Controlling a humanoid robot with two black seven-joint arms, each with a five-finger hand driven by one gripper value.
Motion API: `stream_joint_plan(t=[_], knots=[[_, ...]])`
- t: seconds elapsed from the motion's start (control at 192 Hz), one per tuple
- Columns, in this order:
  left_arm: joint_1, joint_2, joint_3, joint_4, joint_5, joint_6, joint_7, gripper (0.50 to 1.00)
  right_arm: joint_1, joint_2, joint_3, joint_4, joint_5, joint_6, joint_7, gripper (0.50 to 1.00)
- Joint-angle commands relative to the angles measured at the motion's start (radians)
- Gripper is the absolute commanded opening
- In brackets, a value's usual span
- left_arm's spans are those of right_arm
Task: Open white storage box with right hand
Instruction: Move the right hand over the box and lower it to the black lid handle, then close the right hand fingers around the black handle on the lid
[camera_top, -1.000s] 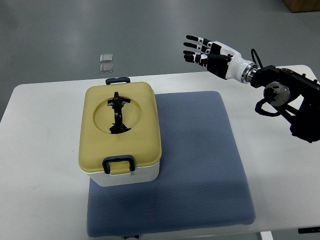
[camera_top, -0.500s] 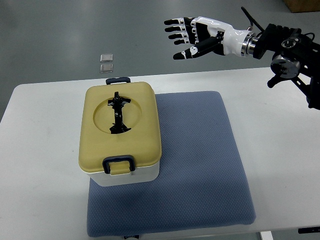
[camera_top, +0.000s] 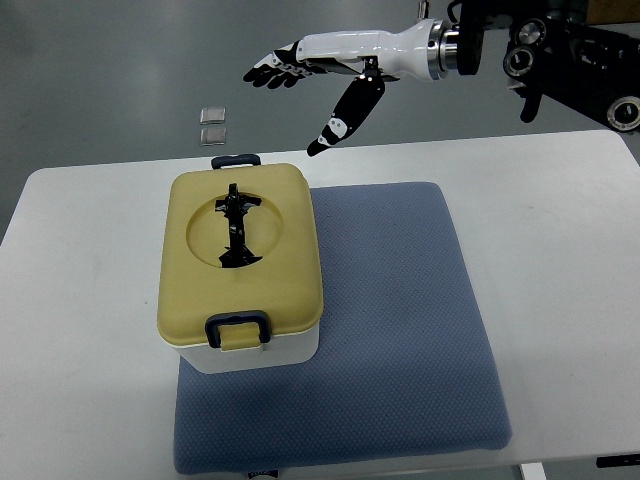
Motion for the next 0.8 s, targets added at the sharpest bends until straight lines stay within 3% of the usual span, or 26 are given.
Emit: stream_joint_plan(t=[0.0,0.203,0.594,0.797], knots=[[0.000,0.000,0.000,0.000,0.000,0.000,0.000,1.000,0.089,0.014,-0.085,0.002,-0.015,0.002,0.036,0.924],[0.000,0.000,0.000,0.000,0.000,0.000,0.000,1.000,0.204,0.132,-0.211,0.002,-0.156,-0.001,0.119,0.924],[0.000,0.000,0.000,0.000,0.000,0.000,0.000,1.000,0.260,0.307,-0.334,0.008,-0.252,-0.021,0.124,0.913],[0.000,0.000,0.000,0.000,0.000,0.000,0.000,1.000,0.259,0.340,-0.412,0.005,-0.368,-0.125,0.142,0.903]])
